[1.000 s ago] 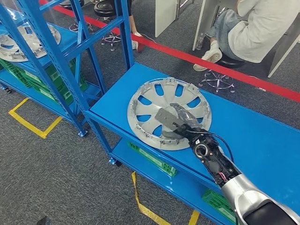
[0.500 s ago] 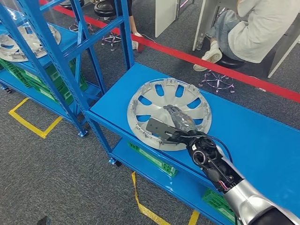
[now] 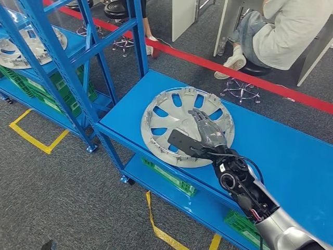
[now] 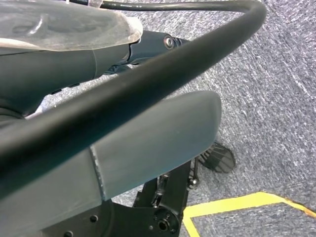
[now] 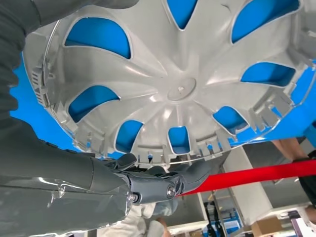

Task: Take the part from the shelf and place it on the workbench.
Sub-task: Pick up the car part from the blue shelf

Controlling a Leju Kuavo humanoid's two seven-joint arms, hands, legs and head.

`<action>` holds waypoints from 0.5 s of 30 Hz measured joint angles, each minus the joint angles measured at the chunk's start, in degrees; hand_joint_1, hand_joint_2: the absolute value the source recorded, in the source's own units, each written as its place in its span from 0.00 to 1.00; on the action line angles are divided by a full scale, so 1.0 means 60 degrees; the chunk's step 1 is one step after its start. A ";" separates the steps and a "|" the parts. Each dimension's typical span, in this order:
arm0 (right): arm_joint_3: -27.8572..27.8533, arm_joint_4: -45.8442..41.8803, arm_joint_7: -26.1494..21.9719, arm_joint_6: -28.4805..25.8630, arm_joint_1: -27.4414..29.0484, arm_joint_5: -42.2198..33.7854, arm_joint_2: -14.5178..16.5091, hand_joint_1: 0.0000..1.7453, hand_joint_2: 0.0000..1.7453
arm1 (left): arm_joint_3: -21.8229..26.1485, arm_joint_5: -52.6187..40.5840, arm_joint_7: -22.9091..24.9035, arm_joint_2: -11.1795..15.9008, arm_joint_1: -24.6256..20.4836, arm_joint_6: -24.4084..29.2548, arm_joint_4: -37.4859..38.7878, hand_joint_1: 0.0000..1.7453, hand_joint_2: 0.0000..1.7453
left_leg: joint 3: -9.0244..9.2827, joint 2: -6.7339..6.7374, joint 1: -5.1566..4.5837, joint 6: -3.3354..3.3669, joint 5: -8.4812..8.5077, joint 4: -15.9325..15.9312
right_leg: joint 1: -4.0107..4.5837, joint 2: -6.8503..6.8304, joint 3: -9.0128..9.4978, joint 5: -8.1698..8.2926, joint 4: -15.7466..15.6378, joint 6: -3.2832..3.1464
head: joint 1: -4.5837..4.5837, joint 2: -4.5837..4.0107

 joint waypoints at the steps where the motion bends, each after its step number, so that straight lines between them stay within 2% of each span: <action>1: -0.0012 -0.0049 0.0000 -0.0005 0.0022 0.0001 -0.0004 0.00 1.00 | 0.0000 0.0000 0.0000 0.0000 0.0000 0.0001 0.0000 0.00 0.00 | 0.0000 0.0000 0.0000 0.0000 0.0000 0.0000 | 0.0000 0.0000 0.0000 0.0000 0.0000 0.0000 | -0.0001 0.0000; 10: -0.0122 -0.0437 -0.0115 0.0027 0.0114 -0.0075 -0.0025 0.00 1.00 | 0.0000 0.0031 -0.0004 -0.0001 0.0000 0.0017 0.0000 0.00 0.00 | 0.0000 0.0000 0.0000 0.0000 0.0000 -0.0001 | 0.0000 0.0000 0.0001 -0.0001 0.0000 0.0001 | -0.0006 0.0000; 15: -0.0115 -0.0585 0.0046 0.0701 0.0125 -0.0428 -0.0029 0.00 1.00 | 0.0000 0.0041 -0.0002 -0.0006 -0.0001 0.0018 0.0000 0.00 0.00 | 0.0000 -0.0001 0.0000 0.0000 0.0000 -0.0001 | 0.0000 -0.0001 0.0002 -0.0002 0.0000 0.0001 | -0.0006 0.0000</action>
